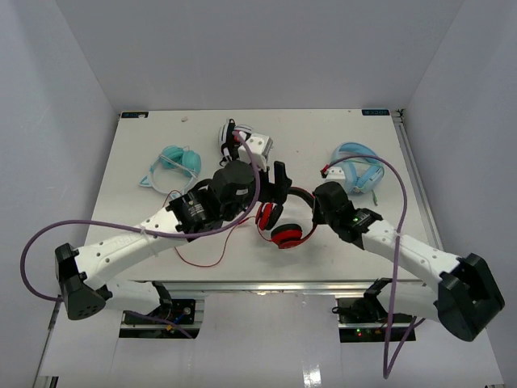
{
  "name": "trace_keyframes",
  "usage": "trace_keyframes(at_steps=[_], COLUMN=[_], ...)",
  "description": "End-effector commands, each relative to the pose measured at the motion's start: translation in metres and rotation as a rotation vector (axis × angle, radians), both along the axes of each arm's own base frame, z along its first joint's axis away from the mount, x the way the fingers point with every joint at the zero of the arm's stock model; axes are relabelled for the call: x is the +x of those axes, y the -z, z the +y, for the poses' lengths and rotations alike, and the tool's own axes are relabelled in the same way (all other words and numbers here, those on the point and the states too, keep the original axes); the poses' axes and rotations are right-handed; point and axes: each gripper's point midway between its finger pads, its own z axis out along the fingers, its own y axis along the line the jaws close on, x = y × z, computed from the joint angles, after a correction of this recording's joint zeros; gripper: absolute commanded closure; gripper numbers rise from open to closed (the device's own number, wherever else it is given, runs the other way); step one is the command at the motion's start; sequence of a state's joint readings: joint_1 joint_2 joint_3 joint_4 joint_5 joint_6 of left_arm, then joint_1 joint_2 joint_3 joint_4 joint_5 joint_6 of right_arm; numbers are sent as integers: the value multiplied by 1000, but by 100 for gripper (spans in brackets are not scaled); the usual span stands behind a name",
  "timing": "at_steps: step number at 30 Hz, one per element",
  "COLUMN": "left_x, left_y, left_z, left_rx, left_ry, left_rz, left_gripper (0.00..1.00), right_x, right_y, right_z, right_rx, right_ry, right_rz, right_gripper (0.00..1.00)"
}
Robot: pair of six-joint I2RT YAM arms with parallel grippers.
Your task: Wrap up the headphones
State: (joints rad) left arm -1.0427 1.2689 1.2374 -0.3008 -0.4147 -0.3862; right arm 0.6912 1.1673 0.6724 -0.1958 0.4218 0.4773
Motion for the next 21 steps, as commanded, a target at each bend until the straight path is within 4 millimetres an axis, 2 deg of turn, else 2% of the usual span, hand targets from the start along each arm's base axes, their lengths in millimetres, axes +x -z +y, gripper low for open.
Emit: trace_keyframes(at_steps=[1, 4, 9, 14, 21], left_x=[-23, -29, -33, -38, -29], left_y=[12, 8, 8, 29, 59], left_z=[8, 0, -13, -24, -27], left_rx=[205, 234, 274, 373, 500], left_ry=[126, 213, 298, 425, 447], left_rz=[93, 80, 75, 65, 74], left_gripper=[13, 14, 21, 23, 26], right_x=[-20, -36, -53, -65, -78], right_y=[-78, -100, -113, -116, -127], right_z=[41, 47, 51, 56, 64], right_rx=[175, 220, 265, 287, 340], right_ry=[-291, -393, -476, -544, -621], right_rz=[-148, -199, -223, -222, -239], right_gripper=[92, 92, 92, 92, 92])
